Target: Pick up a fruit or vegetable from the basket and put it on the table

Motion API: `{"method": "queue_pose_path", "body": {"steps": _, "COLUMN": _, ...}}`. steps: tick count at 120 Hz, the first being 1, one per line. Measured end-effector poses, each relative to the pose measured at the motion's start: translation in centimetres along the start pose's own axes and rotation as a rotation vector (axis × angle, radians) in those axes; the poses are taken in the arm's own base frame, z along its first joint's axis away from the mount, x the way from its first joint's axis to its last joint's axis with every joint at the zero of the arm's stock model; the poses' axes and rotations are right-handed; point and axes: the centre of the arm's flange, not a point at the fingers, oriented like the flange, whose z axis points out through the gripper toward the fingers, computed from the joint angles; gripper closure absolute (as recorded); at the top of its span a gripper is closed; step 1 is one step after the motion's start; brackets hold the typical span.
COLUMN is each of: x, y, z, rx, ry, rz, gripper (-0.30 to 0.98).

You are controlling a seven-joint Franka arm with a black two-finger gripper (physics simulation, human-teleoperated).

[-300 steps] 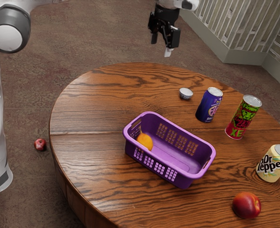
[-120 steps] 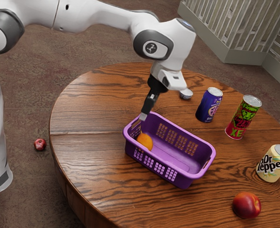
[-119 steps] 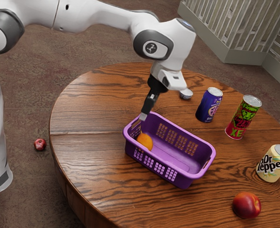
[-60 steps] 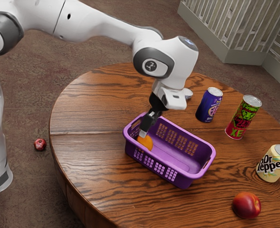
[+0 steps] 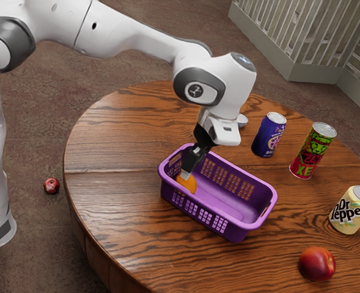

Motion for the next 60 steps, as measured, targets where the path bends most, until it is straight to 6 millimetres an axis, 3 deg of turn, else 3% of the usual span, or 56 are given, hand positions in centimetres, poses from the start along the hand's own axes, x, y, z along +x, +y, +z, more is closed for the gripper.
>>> {"method": "queue_pose_path", "body": {"steps": 40, "x": -2.6, "y": -5.2, "z": 2.0, "rx": -0.012, "ry": -0.008, "rz": -0.093, "gripper": 0.01}}
{"method": "queue_pose_path", "body": {"steps": 60, "x": -1.9, "y": -4.3, "z": 2.1, "rx": -0.006, "ry": -0.006, "rz": -0.072, "gripper": 0.01}}
